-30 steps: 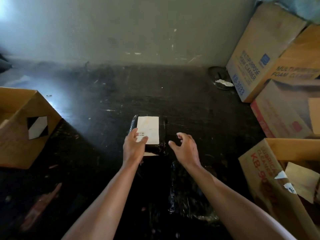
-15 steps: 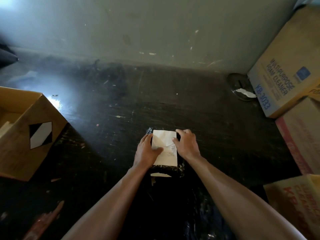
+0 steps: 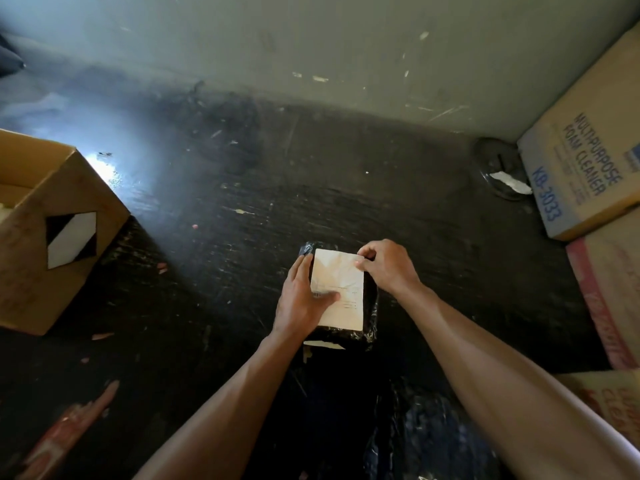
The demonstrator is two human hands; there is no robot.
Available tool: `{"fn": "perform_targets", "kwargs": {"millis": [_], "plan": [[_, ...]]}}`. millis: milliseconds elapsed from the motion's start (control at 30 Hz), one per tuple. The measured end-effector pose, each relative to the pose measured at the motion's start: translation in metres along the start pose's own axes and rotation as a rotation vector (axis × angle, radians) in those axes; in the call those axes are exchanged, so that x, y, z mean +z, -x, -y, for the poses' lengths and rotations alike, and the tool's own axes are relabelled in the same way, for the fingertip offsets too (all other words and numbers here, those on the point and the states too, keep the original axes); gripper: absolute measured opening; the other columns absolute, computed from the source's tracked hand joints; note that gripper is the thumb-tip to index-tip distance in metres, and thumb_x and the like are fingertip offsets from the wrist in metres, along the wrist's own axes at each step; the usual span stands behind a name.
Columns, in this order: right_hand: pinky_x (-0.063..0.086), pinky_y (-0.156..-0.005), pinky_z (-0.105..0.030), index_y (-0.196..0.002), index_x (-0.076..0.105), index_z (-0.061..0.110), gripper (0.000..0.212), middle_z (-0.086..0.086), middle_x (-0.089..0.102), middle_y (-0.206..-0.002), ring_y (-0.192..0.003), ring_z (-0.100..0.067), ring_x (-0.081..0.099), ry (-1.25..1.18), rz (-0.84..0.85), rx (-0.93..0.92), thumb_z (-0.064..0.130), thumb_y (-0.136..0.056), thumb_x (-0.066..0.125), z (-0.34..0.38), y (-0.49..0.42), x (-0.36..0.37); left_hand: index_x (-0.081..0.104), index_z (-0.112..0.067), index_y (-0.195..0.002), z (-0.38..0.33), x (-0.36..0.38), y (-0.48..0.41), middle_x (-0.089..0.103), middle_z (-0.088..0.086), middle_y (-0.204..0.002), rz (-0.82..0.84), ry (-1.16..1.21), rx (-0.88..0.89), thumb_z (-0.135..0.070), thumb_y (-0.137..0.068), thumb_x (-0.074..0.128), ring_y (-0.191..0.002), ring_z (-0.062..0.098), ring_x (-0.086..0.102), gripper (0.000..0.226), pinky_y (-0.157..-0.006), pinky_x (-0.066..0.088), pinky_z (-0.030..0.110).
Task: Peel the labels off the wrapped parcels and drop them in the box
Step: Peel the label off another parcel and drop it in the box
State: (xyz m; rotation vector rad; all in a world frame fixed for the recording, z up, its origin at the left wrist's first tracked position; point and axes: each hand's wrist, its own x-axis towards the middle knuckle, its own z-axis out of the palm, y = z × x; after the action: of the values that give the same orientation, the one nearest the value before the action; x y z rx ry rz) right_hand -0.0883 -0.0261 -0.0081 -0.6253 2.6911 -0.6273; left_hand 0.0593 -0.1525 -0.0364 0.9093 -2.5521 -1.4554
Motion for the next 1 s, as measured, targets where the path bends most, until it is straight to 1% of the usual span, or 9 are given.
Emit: {"fn": "perform_targets", "kwargs": {"millis": [133,233,300,400,567,667,800,1000], "plan": [[0.055,-0.083,-0.032,-0.095,0.074,0.019,0.006,0.007,0.071,-0.097,-0.092,-0.009,0.066,-0.055,-0.018,0.030,0.021,-0.090,0.073,0.001,-0.002,0.000,0.019,-0.026,-0.154,0.002,0.004,0.000,0.020,-0.006,-0.159,-0.013,-0.023,0.000,-0.042,-0.074,0.080,-0.141,0.017,0.031,0.102,-0.108,0.040,0.048],[0.055,-0.076,-0.029,-0.090,0.072,0.019,0.002,0.012,0.067,-0.086,-0.084,-0.006,0.065,-0.082,-0.061,0.017,0.021,-0.091,0.071,0.003,-0.001,0.003,0.020,-0.026,-0.154,0.002,0.005,-0.001,0.022,-0.007,-0.159,-0.034,-0.038,-0.013,-0.044,-0.074,0.081,-0.140,0.017,0.032,0.102,-0.107,0.041,0.049],[0.054,-0.071,-0.025,-0.089,0.070,0.020,0.003,0.012,0.066,-0.084,-0.081,-0.006,0.065,-0.092,-0.084,0.013,0.021,-0.092,0.069,0.005,0.002,0.006,0.020,-0.026,-0.154,0.001,0.007,-0.001,0.022,-0.007,-0.159,-0.046,-0.051,-0.019,-0.044,-0.073,0.081,-0.140,0.017,0.033,0.102,-0.106,0.041,0.049],[0.053,-0.068,-0.025,-0.089,0.068,0.021,0.006,0.011,0.066,-0.083,-0.077,-0.005,0.064,-0.129,-0.097,0.000,0.021,-0.095,0.066,0.006,0.008,0.006,0.021,-0.024,-0.154,0.000,0.008,-0.001,0.022,-0.007,-0.159,-0.055,-0.063,-0.024,-0.043,-0.074,0.081,-0.140,0.018,0.033,0.102,-0.106,0.042,0.049],[0.046,-0.062,-0.017,-0.091,0.067,0.019,0.008,0.011,0.066,-0.085,-0.076,-0.004,0.063,-0.162,-0.108,-0.046,0.019,-0.097,0.063,0.011,0.022,0.001,0.021,-0.023,-0.154,0.000,0.008,0.002,0.022,-0.006,-0.159,-0.049,-0.061,-0.020,-0.040,-0.075,0.081,-0.140,0.020,0.033,0.101,-0.106,0.042,0.048],[0.047,-0.063,-0.017,-0.090,0.067,0.019,0.007,0.010,0.067,-0.085,-0.077,-0.003,0.063,-0.169,-0.126,-0.071,0.019,-0.097,0.063,0.013,0.030,0.000,0.022,-0.022,-0.153,-0.001,0.006,0.003,0.023,-0.005,-0.159,-0.035,-0.064,-0.007,-0.039,-0.075,0.081,-0.140,0.020,0.033,0.100,-0.108,0.040,0.047],[0.054,-0.069,-0.022,-0.090,0.068,0.018,0.007,0.010,0.068,-0.085,-0.078,-0.004,0.064,-0.172,-0.145,-0.095,0.019,-0.096,0.065,0.015,0.035,-0.003,0.023,-0.022,-0.154,-0.002,0.004,0.004,0.024,-0.004,-0.159,-0.026,-0.073,0.003,-0.038,-0.075,0.081,-0.141,0.020,0.033,0.099,-0.108,0.039,0.044],[0.057,-0.072,-0.027,-0.092,0.068,0.018,0.005,0.010,0.067,-0.085,-0.079,-0.006,0.065,-0.171,-0.163,-0.093,0.018,-0.096,0.065,0.018,0.040,0.000,0.021,-0.023,-0.155,-0.003,0.004,0.005,0.023,-0.004,-0.159,-0.013,-0.087,0.005,-0.039,-0.076,0.080,-0.142,0.020,0.031,0.100,-0.109,0.038,0.047]]}}
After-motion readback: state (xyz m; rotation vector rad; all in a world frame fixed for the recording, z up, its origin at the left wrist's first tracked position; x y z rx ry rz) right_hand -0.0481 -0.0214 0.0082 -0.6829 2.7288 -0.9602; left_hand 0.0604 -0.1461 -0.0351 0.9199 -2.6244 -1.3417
